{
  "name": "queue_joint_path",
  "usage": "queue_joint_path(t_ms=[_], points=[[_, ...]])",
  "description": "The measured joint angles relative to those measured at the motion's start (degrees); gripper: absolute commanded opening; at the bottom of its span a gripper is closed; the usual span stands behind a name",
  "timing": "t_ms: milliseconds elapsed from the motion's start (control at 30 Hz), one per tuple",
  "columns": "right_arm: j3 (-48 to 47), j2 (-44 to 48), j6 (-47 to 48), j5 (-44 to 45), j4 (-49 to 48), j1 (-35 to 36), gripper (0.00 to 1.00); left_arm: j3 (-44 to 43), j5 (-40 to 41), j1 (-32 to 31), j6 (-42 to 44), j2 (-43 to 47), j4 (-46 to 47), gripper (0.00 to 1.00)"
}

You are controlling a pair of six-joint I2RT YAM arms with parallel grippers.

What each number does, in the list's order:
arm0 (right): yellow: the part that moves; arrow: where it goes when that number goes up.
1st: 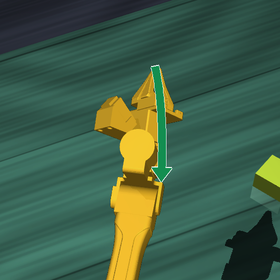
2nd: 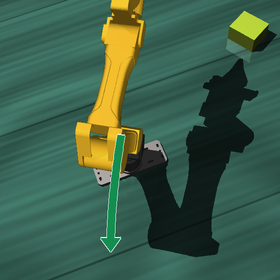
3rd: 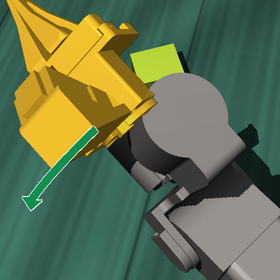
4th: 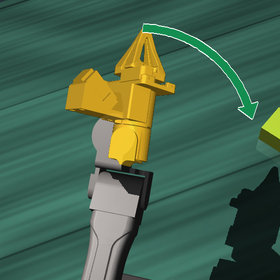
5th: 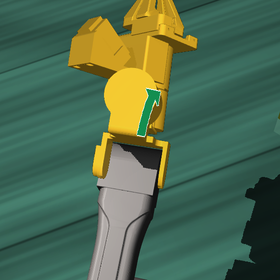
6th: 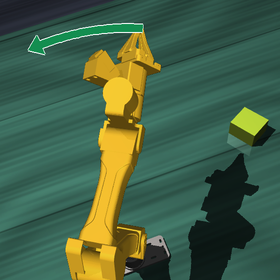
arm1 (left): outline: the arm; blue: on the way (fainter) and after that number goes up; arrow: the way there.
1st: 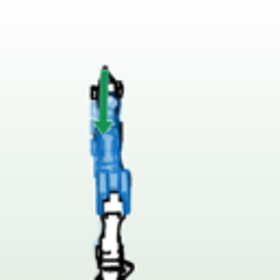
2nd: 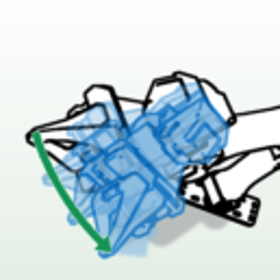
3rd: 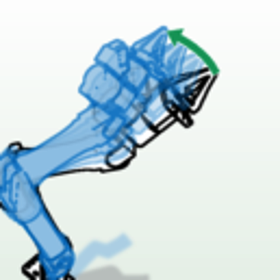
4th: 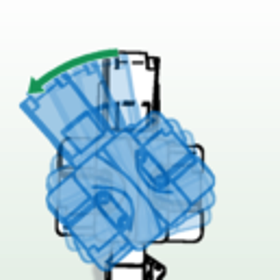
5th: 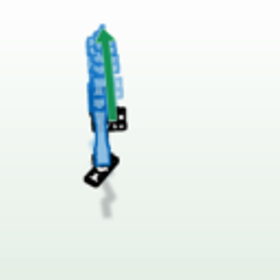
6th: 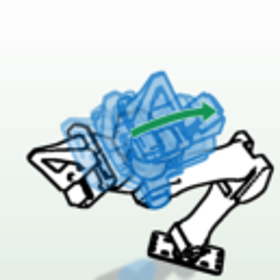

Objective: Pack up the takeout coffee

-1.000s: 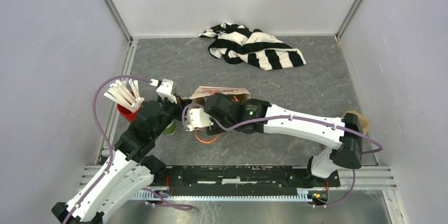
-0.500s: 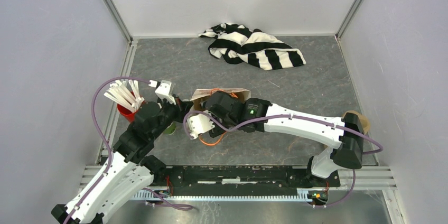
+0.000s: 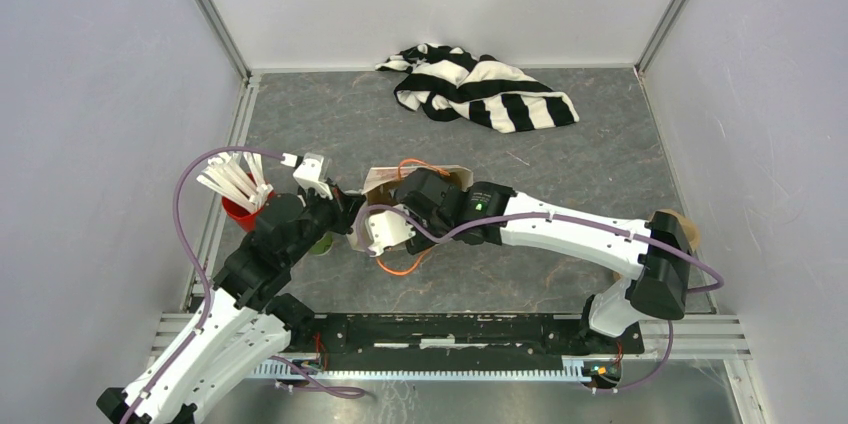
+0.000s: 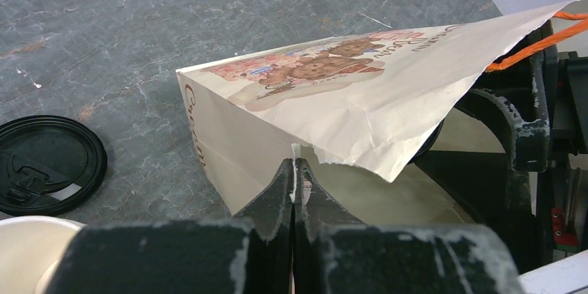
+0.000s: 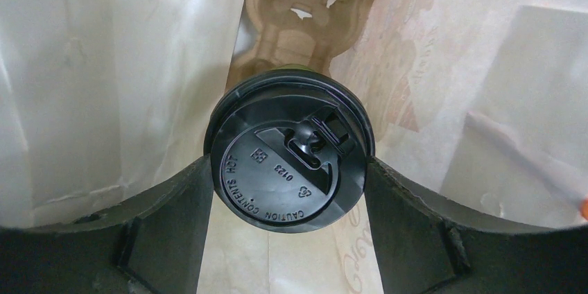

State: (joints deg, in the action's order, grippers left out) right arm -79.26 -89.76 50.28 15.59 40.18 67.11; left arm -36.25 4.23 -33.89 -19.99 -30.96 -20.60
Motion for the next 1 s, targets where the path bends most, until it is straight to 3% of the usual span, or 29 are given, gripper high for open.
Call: queue_joint_path(t_ms=[1000], points=[[3.4, -0.4, 2.5, -2.9, -4.7, -4.5, 0.16, 0.0, -0.6, -0.3, 0.0, -0.8, -0.1, 0.02]])
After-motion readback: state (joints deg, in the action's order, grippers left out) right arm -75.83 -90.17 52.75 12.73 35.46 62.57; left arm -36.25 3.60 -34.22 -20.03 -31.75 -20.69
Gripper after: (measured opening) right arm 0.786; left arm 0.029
